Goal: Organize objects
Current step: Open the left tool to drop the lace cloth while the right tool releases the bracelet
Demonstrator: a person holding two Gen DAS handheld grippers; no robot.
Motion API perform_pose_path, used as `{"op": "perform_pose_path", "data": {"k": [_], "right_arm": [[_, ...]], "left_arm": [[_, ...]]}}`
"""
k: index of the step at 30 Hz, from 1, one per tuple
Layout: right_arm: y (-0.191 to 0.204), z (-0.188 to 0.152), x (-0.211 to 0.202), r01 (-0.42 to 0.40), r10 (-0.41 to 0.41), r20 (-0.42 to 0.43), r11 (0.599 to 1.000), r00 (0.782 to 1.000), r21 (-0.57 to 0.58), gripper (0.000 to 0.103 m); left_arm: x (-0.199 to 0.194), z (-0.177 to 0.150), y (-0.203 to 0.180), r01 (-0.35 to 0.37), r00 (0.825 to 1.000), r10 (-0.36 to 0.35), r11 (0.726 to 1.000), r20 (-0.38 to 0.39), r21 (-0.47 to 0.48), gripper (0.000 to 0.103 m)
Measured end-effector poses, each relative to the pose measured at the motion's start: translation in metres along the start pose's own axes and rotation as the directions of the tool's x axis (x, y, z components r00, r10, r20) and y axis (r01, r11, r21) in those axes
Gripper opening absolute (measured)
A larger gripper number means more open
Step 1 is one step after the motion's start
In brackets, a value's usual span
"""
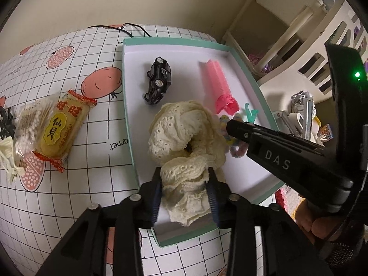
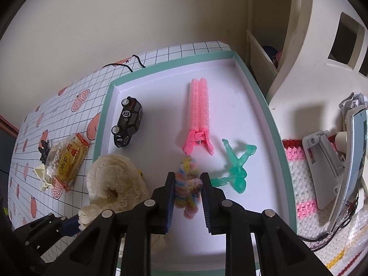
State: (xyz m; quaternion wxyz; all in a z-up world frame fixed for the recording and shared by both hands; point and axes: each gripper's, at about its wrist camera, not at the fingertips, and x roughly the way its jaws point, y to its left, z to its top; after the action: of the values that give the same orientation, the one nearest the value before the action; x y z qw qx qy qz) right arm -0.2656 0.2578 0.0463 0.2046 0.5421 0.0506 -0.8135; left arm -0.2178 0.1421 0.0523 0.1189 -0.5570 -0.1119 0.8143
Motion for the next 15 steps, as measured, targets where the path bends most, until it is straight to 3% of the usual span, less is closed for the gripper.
{"op": "perform_pose_path", "data": {"k": [15], "right_arm": [[-0.002, 0.001, -0.008, -0.003, 0.003, 0.019, 1.0, 1.0, 0.006, 0.029]], "left_arm": [[-0.016, 0.014, 0.014, 0.03, 0.997, -0.025, 0.998, 0.074, -0.062, 0.048]]}}
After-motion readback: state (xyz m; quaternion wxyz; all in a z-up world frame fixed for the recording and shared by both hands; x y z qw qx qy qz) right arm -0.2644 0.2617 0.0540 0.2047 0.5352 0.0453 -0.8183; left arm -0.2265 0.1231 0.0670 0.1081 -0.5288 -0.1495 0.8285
